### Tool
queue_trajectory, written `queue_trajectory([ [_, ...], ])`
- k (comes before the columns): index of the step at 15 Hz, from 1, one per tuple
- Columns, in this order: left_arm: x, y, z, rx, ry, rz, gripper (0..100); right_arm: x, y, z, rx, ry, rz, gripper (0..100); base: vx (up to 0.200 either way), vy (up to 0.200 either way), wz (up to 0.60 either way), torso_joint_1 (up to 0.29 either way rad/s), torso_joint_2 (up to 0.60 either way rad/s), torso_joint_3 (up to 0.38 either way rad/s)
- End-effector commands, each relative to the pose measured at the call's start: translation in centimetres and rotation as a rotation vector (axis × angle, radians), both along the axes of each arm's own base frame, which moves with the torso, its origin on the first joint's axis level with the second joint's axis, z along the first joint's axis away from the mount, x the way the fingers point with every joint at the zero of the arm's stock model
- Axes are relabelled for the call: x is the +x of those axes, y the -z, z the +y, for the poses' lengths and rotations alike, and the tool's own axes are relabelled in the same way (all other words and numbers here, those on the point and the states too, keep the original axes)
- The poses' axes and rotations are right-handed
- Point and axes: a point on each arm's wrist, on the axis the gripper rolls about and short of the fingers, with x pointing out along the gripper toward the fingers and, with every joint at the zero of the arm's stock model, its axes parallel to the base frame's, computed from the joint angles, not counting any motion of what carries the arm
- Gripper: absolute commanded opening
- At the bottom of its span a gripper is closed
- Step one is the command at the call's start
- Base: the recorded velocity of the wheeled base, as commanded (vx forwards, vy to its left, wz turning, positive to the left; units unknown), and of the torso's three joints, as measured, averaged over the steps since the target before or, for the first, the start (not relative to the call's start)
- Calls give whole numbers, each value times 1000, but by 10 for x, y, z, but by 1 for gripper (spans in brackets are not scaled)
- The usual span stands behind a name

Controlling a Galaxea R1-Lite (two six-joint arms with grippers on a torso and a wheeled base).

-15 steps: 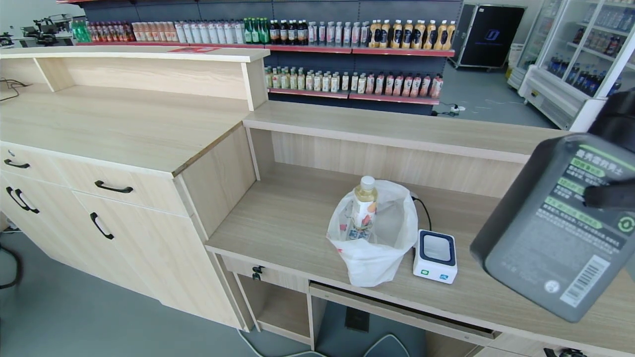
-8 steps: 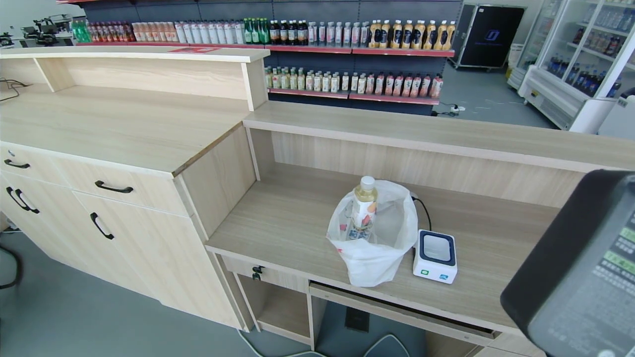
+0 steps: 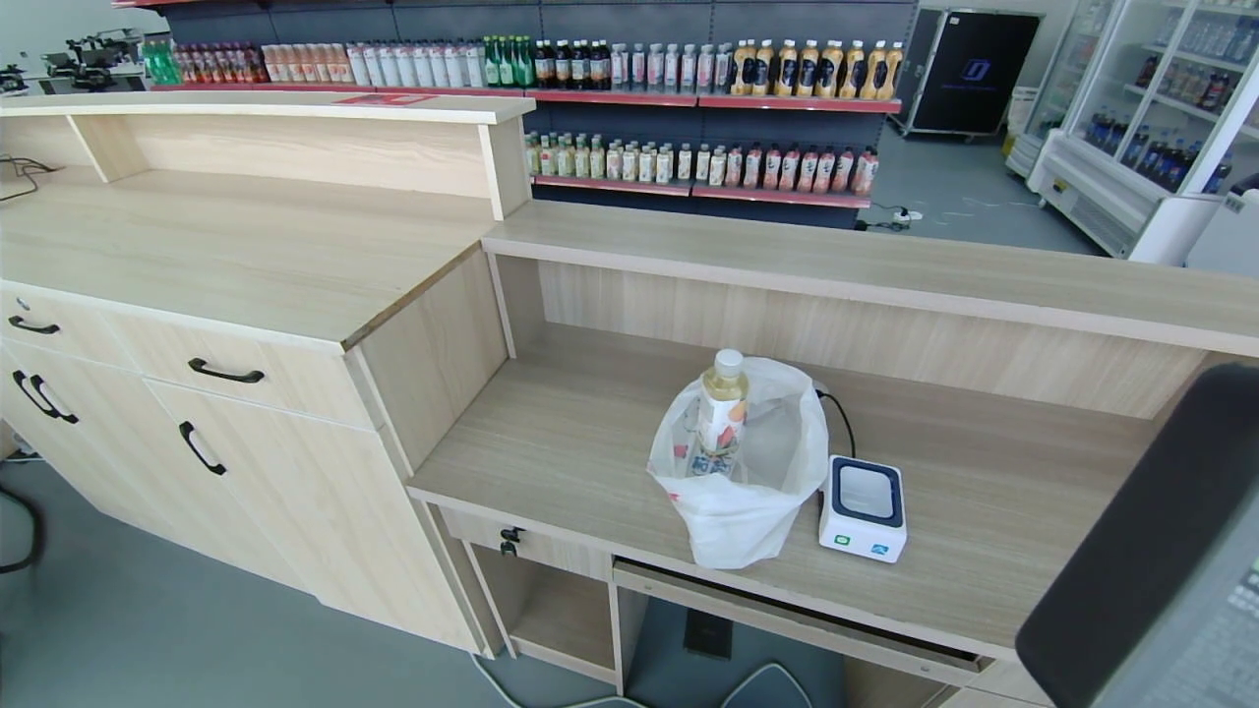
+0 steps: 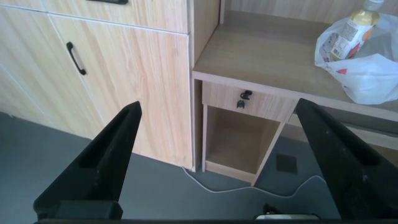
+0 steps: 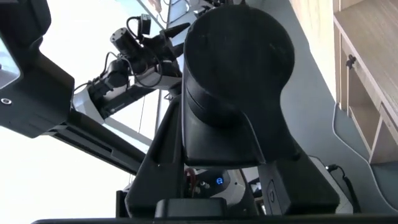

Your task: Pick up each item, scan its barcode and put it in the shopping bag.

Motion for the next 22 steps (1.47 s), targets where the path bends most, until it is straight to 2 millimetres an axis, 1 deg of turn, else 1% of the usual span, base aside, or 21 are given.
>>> queue_trajectory([
  [1, 0, 0, 0, 0, 0, 0, 100, 2, 0, 0, -2, 1, 3, 0, 0, 0, 0, 0, 0, 0],
  [8, 0, 0, 0, 0, 0, 0, 100, 3, 0, 0, -3, 8, -3, 0, 0, 0, 0, 0, 0, 0],
  [10, 0, 0, 0, 0, 0, 0, 100, 7, 1, -1, -20, 28, -67, 0, 0, 0, 0, 0, 0, 0],
  [12, 0, 0, 0, 0, 0, 0, 100, 28, 15, -1, -181, 180, -237, 0, 0, 0, 0, 0, 0, 0],
  [13, 0, 0, 0, 0, 0, 0, 100, 42, 25, -3, -301, 269, -339, 0, 0, 0, 0, 0, 0, 0],
  [14, 0, 0, 0, 0, 0, 0, 100, 68, 43, -14, -480, 393, -518, 0, 0, 0, 0, 0, 0, 0],
  [16, 0, 0, 0, 0, 0, 0, 100, 104, 69, -36, -591, 496, -720, 0, 0, 0, 0, 0, 0, 0],
  [17, 0, 0, 0, 0, 0, 0, 100, 138, 94, -61, -704, 588, -936, 0, 0, 0, 0, 0, 0, 0],
  [18, 0, 0, 0, 0, 0, 0, 100, 153, 109, -73, -762, 624, -1046, 0, 0, 0, 0, 0, 0, 0],
  [19, 0, 0, 0, 0, 0, 0, 100, 165, 120, -74, -782, 617, -1091, 0, 0, 0, 0, 0, 0, 0],
  [21, 0, 0, 0, 0, 0, 0, 100, 187, 137, -77, -819, 610, -1176, 0, 0, 0, 0, 0, 0, 0],
  [22, 0, 0, 0, 0, 0, 0, 100, 195, 147, -78, -829, 608, -1200, 0, 0, 0, 0, 0, 0, 0],
])
